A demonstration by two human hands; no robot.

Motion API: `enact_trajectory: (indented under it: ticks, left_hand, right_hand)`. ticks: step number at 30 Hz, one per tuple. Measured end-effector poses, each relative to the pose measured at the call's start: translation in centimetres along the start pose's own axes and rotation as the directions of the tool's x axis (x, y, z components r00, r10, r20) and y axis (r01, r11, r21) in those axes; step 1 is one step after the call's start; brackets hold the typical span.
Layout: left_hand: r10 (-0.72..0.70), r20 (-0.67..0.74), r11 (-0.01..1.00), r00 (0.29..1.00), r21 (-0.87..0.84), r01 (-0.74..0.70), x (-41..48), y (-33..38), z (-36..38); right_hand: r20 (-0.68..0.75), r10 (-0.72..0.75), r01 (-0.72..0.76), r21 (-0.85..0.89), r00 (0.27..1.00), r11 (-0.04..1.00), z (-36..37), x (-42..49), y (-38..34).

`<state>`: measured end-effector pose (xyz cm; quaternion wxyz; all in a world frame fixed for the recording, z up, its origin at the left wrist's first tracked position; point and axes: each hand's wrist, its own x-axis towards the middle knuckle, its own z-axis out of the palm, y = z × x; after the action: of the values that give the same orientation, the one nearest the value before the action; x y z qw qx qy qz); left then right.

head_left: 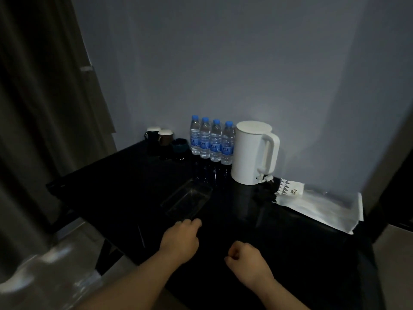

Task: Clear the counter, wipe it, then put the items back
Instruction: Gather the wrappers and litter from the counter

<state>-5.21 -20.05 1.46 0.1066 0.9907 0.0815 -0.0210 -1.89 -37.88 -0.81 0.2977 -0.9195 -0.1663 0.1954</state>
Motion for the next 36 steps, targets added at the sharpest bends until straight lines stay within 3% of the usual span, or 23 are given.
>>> enact_trajectory:
  ticks: [10, 18, 25, 36]
  left_hand:
    - [-0.067, 0.063, 0.998, 0.996, 0.015, 0.066, 8.1, -1.6, 1.1]
    - [-0.247, 0.069, 0.966, 0.966, -0.053, 0.251, 13.7, -1.9, 2.3]
    - [-0.226, 0.230, 0.959, 0.947, -0.116, 0.257, 16.3, -2.0, 3.4]
    - [-0.185, 0.159, 0.974, 0.970, -0.104, 0.202, 18.6, -2.5, 3.5]
  right_hand:
    - [0.026, 0.082, -0.083, 0.021, 0.996, 0.996, -1.5, 5.9, 3.1]
    - [-0.013, 0.114, -0.114, -0.004, 0.993, 0.993, -4.1, 12.1, 5.0]
    - [-0.046, 0.143, -0.142, 0.023, 0.989, 0.990, -5.5, 14.7, 7.6]
    - [-0.120, 0.169, -0.169, 0.012, 0.978, 0.986, -7.7, 17.3, 9.6]
